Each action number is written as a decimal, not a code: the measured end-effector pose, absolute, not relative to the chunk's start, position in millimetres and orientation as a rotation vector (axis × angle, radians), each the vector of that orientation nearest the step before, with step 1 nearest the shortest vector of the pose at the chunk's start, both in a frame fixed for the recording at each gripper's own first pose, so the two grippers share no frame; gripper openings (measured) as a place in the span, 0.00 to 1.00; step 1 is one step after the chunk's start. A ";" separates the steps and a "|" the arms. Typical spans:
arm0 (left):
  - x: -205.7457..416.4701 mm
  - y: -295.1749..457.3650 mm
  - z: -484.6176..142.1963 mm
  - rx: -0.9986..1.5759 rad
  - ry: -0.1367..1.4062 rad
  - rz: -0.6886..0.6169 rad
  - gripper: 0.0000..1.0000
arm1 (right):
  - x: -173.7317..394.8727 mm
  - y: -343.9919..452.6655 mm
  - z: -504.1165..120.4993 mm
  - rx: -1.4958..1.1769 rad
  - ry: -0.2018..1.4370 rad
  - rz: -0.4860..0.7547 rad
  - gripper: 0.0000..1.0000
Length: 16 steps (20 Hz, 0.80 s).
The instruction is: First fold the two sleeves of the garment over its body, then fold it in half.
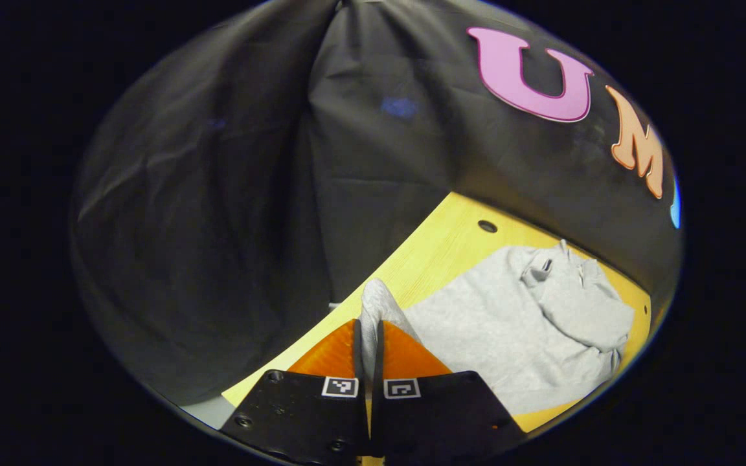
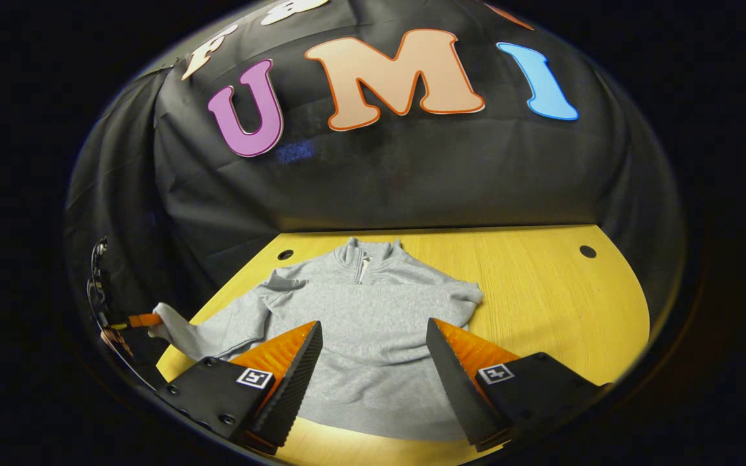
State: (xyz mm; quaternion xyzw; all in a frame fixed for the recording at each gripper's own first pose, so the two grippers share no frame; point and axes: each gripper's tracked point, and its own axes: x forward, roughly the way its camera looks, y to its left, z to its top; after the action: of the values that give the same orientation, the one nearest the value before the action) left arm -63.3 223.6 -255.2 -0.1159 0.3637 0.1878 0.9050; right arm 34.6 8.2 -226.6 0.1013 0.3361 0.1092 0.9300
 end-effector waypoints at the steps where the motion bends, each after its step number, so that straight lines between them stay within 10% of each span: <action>1: -53.0 218.8 -249.1 -0.228 0.739 0.369 0.00 | 30.0 2.5 -227.8 0.211 0.691 0.215 0.99; 16: 82.4 78.0 -170.3 -0.150 0.571 0.071 0.02 | -25.0 -97.6 -236.7 0.275 0.705 0.064 0.99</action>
State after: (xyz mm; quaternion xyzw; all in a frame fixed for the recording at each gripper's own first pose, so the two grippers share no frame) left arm 82.4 78.0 -170.3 -0.0741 0.2813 0.0348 0.9561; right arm -25.0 -97.6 -236.7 0.1342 0.3442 0.0312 0.9287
